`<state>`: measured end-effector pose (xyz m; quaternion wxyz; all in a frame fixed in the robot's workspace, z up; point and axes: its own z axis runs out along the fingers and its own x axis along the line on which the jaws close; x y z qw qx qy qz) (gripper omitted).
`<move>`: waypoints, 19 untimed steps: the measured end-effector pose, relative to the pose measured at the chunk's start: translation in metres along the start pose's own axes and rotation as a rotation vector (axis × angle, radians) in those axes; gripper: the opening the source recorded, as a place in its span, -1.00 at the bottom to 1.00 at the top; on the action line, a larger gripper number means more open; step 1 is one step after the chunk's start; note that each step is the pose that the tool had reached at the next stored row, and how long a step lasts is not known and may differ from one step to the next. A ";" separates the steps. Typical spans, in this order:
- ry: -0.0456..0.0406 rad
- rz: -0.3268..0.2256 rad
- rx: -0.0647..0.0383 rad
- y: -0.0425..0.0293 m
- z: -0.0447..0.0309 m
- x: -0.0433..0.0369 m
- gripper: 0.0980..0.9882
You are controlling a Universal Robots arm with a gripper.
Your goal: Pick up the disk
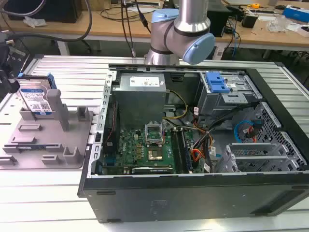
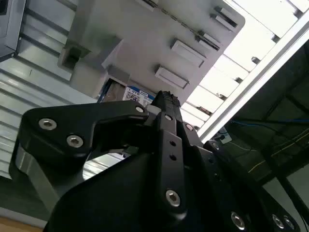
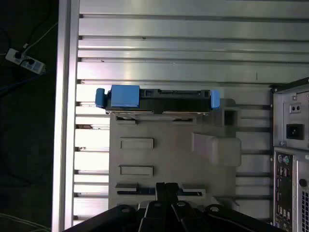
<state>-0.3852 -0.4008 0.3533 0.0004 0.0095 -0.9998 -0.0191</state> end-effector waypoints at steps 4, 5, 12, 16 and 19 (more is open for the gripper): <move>0.0000 0.000 0.000 0.0000 0.0000 0.0000 -0.98; 0.0001 -0.005 0.000 0.0000 0.0000 0.0000 -0.98; 0.0087 -0.228 0.000 -0.0001 0.0000 0.0000 -0.98; 0.0152 -0.398 0.000 -0.0001 0.0001 0.0000 -0.98; 0.0205 -0.536 0.000 -0.0001 0.0001 0.0000 -0.98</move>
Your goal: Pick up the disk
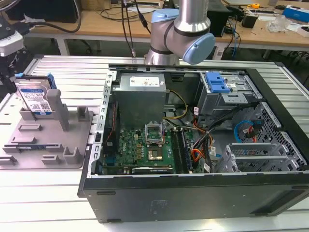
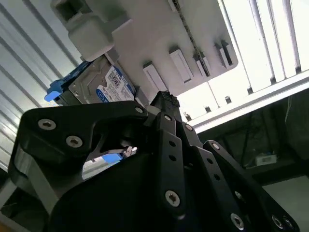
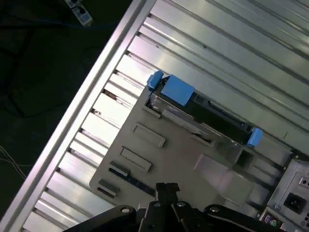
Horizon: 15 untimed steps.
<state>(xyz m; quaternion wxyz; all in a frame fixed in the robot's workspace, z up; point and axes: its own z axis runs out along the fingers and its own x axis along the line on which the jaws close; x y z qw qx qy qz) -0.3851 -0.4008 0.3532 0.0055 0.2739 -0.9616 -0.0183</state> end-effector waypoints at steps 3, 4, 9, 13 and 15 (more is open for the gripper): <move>0.0035 -0.092 0.000 0.0000 0.0000 0.0000 -0.98; 0.0041 -0.109 0.000 0.0000 0.0001 0.0000 -0.98; 0.0120 -0.315 0.000 0.0000 0.0002 0.0000 -0.29; 0.0160 -0.419 0.000 0.0000 0.0005 0.0000 -0.14; 0.0189 -0.493 0.000 -0.0001 0.0006 0.0000 -0.14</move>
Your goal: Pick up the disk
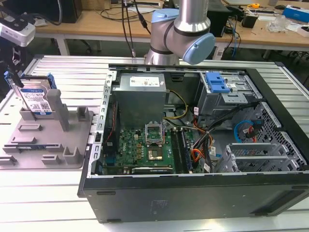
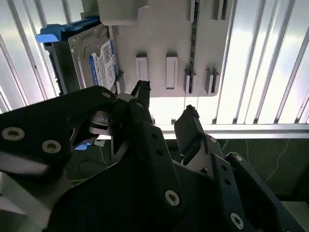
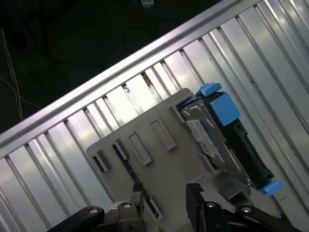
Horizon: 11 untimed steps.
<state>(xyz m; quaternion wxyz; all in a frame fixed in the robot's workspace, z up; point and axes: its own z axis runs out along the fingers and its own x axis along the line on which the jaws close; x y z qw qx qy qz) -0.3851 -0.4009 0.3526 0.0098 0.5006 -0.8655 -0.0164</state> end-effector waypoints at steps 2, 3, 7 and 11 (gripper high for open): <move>0.0031 -0.083 0.000 0.0000 0.0001 0.0000 -0.14; 0.0047 -0.126 0.000 0.0000 0.0002 0.0000 -0.14; 0.0088 -0.234 0.000 0.0000 0.0005 0.0000 -0.14; 0.0122 -0.373 0.005 0.0000 0.0011 -0.0001 -0.14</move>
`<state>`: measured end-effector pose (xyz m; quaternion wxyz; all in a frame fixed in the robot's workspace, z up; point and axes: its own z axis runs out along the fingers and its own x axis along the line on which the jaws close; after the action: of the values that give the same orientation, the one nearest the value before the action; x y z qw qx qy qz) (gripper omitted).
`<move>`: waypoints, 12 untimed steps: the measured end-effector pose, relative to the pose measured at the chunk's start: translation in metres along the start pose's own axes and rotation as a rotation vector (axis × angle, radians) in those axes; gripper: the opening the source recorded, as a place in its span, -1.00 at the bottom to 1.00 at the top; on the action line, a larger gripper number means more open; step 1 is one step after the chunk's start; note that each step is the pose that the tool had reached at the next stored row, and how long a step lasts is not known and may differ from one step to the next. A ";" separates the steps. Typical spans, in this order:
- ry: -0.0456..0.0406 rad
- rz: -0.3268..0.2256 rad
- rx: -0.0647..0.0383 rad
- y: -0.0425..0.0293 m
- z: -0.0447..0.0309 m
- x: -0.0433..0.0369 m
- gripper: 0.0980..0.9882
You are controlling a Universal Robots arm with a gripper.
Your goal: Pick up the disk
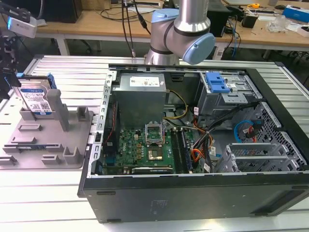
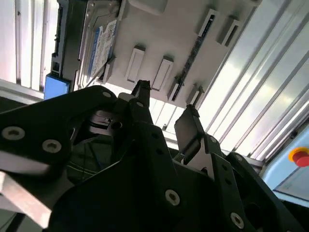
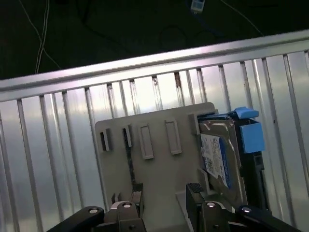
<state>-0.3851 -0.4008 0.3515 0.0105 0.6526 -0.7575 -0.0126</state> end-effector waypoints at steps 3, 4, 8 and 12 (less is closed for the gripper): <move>0.0009 -0.076 0.010 0.0000 0.0004 0.0001 -0.14; 0.0015 -0.123 0.017 0.0000 0.0006 0.0000 -0.14; 0.0021 -0.145 0.017 0.0000 0.0006 0.0001 -0.14; 0.0021 -0.144 0.017 0.0043 0.0007 -0.0087 -0.14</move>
<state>-0.3881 -0.3916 0.3509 0.0048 0.7054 -0.7087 -0.0062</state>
